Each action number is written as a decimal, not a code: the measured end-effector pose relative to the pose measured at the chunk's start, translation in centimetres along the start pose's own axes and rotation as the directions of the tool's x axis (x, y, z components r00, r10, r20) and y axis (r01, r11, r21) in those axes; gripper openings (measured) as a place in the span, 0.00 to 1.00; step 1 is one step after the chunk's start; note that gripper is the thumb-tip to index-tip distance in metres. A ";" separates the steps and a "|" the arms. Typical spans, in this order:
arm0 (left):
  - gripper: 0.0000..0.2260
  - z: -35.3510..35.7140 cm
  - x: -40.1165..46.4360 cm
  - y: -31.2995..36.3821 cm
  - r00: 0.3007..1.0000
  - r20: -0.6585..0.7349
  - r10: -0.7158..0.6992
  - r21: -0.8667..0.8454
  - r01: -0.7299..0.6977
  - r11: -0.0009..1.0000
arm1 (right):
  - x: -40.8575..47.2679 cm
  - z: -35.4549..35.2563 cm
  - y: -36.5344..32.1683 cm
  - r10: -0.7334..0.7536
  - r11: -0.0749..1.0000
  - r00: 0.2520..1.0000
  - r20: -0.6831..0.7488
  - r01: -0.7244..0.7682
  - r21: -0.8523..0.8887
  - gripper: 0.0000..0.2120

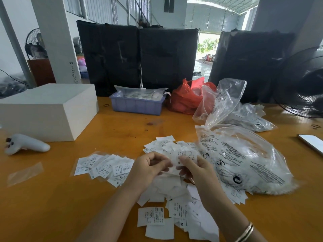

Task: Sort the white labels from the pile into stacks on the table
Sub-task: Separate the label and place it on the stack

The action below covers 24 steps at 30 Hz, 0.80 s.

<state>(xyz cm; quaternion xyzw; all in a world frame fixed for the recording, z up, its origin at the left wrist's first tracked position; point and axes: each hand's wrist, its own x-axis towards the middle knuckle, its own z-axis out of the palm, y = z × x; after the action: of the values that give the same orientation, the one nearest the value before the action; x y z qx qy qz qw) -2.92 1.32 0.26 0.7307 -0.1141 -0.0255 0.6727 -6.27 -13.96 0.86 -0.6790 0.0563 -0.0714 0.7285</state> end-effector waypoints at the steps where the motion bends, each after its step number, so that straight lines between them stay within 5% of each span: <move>1: 0.04 0.0 0.0 0.1 1.000 0.007 -0.001 -0.014 0.001 1.000 | 0.0 -0.1 -0.1 0.012 0.998 1.000 -0.028 -0.010 0.057 0.07; 7: 0.12 0.1 -0.1 0.3 0.999 0.032 0.013 -0.053 -0.011 0.999 | 0.1 -0.4 -0.2 0.010 0.991 0.995 -0.098 0.003 0.136 0.10; 15: 0.14 0.0 0.0 -0.2 0.998 0.017 0.063 -0.029 -0.063 0.998 | -0.1 0.6 0.4 -0.035 0.999 0.997 -0.075 0.034 -0.026 0.13; 24: 0.03 -0.1 0.4 -0.7 0.997 -0.010 0.073 -0.031 -0.074 0.997 | -0.1 0.6 0.5 -0.023 0.989 1.000 0.008 0.024 -0.148 0.09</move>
<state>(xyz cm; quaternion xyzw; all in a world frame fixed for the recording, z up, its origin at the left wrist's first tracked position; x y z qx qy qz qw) -2.45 1.43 -0.42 0.7155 -0.1377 0.0005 0.6850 -6.27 -13.36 0.36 -0.7321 0.0509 -0.0734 0.6753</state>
